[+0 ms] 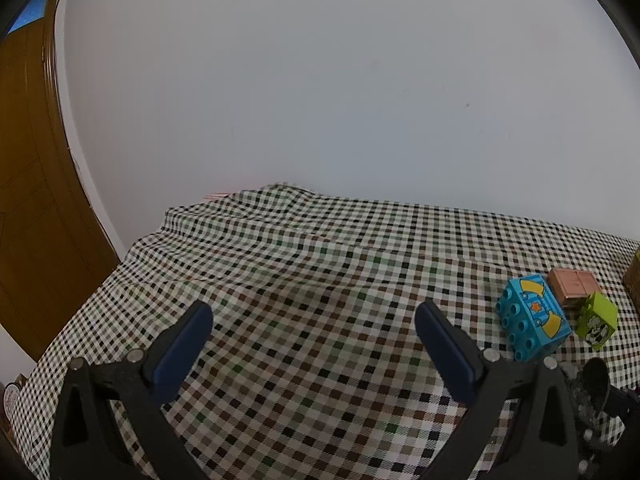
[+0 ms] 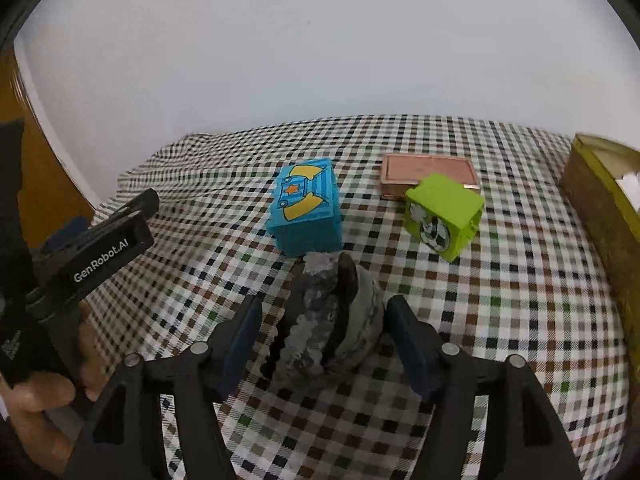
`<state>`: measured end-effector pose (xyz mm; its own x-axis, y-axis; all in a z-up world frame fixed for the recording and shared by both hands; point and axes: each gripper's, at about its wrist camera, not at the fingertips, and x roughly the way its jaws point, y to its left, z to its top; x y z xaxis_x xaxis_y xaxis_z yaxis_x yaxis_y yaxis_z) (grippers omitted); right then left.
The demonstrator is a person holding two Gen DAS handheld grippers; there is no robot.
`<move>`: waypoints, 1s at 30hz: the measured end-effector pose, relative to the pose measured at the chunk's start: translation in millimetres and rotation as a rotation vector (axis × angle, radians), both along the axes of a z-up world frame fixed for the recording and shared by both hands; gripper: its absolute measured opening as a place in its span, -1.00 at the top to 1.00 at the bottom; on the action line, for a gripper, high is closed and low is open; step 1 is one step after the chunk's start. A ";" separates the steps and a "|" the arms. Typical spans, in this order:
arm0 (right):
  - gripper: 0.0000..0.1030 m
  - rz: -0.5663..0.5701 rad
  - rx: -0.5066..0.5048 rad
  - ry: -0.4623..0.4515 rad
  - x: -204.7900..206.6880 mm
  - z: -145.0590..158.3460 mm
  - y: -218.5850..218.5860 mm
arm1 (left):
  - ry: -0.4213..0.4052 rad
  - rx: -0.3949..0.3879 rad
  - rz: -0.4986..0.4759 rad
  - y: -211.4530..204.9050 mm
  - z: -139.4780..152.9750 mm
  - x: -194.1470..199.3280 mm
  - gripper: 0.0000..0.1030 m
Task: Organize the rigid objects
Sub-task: 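Grasp the blue printed block with the left gripper while the right gripper lifts the grey object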
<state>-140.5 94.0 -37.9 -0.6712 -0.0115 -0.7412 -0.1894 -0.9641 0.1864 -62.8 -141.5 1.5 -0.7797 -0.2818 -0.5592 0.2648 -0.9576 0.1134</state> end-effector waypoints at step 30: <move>0.10 -0.268 0.277 0.438 69.9 58.8 71.3 | -0.119 0.160 -0.255 98.0 -12.0 -42.0 -0.79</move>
<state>-70.6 165.2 20.9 -0.8686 0.3556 -0.3451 -0.3954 -0.9172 0.0500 -104.8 -43.5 -10.5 -0.7406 0.0130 -0.6719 0.0080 -0.9996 -0.0282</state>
